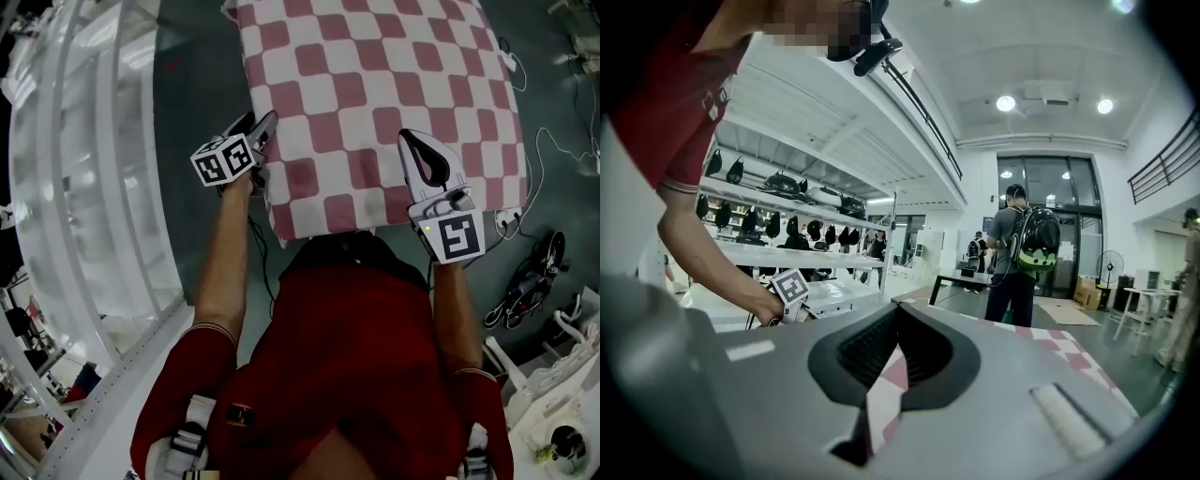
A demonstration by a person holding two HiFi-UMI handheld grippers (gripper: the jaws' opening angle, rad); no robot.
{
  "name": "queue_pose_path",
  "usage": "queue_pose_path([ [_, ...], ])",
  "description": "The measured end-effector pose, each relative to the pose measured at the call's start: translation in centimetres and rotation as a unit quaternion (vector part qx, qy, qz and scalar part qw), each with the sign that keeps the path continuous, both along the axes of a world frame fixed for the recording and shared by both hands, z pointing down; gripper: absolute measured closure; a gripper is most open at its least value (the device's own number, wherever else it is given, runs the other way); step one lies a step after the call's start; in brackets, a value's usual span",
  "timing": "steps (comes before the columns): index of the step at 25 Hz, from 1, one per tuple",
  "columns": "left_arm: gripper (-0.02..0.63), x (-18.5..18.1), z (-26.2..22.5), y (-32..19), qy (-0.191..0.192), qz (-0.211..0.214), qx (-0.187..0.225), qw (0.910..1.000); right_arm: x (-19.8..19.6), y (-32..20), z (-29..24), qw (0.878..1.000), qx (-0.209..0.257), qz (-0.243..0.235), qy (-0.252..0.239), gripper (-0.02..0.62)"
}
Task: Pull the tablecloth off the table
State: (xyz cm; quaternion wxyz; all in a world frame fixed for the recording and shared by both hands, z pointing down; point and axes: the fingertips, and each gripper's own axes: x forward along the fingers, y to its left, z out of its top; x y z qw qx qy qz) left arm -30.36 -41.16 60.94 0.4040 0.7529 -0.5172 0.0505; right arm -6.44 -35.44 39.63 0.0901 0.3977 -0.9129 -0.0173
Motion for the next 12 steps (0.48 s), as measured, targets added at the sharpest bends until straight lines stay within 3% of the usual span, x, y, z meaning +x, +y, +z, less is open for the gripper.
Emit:
queue_pose_path([
  [4, 0.398, 0.2, 0.3, 0.0, 0.002, 0.005, -0.007, 1.0000, 0.7, -0.1, 0.0, 1.000, 0.002, 0.003, 0.000, 0.586],
  [7, 0.402, 0.1, 0.3, 0.1, -0.007, 0.002, -0.009, 0.9999, 1.0, -0.2, 0.0, 1.000, 0.002, 0.006, -0.001, 0.586],
  [12, 0.414, -0.1, -0.1, 0.3, -0.064, -0.006, -0.006, 0.9979, 1.4, 0.1, 0.1, 1.000, -0.001, 0.006, -0.003, 0.586],
])
